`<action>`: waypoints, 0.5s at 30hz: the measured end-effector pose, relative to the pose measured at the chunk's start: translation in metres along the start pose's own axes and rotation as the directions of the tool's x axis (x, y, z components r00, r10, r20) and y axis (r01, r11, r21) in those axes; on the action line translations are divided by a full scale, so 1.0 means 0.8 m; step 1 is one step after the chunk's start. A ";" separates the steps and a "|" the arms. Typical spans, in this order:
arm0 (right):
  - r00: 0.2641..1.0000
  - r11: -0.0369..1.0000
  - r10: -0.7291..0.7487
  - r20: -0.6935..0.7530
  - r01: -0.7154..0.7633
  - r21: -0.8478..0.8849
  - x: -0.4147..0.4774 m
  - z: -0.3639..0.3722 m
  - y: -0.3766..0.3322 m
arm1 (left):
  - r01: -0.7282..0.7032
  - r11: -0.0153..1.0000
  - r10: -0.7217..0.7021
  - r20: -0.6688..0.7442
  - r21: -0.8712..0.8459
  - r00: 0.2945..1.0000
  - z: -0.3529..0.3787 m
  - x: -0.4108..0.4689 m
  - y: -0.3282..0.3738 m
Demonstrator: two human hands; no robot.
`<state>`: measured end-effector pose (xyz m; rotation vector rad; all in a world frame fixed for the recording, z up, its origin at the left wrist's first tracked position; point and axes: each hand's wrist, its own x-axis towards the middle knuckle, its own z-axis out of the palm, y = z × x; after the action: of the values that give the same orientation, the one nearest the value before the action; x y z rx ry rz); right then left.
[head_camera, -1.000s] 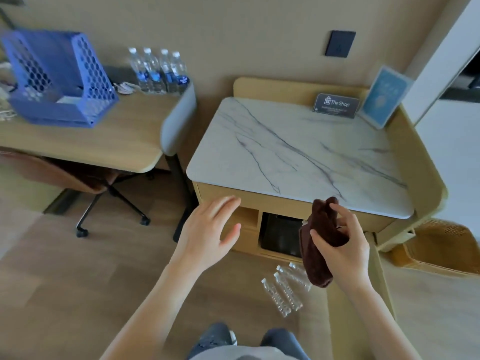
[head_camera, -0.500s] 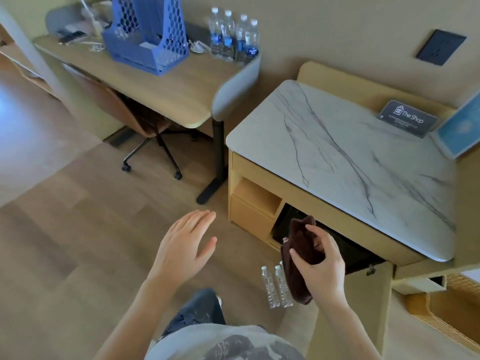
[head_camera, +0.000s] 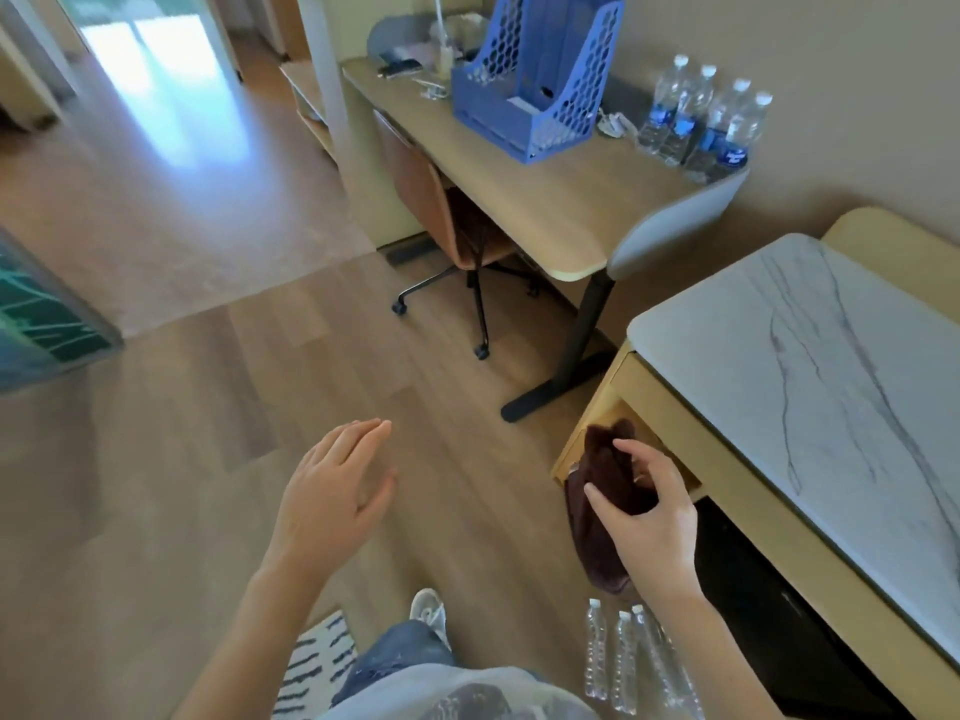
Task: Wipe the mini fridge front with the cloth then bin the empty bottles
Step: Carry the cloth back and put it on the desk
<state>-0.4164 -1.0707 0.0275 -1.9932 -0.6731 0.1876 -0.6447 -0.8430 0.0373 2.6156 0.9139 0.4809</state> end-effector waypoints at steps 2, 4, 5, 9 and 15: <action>0.999 1.000 -0.024 0.037 0.023 0.016 0.025 0.038 -0.016 | 0.038 0.999 -0.037 -0.023 0.005 0.999 -0.011 0.012 -0.028; 0.995 0.998 -0.067 0.070 0.065 0.023 0.052 0.077 -0.032 | 0.056 0.998 -0.055 -0.039 0.018 0.998 -0.024 0.026 -0.057; 0.992 0.996 -0.092 0.084 0.091 0.025 0.064 0.094 -0.041 | 0.059 0.998 -0.058 -0.049 0.030 0.997 -0.031 0.033 -0.070; 0.969 0.979 -0.202 0.142 0.197 0.049 0.111 0.164 -0.080 | 0.113 0.992 -0.108 -0.106 0.047 0.989 -0.059 0.055 -0.122; 0.931 0.960 -0.278 0.238 0.258 0.111 0.182 0.245 -0.119 | 0.218 0.976 -0.212 -0.165 0.016 0.963 -0.066 0.085 -0.166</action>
<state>-0.4095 -0.8088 0.0314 -1.7956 -1.0777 0.3002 -0.6873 -0.6908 0.0441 2.4955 1.2525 0.6318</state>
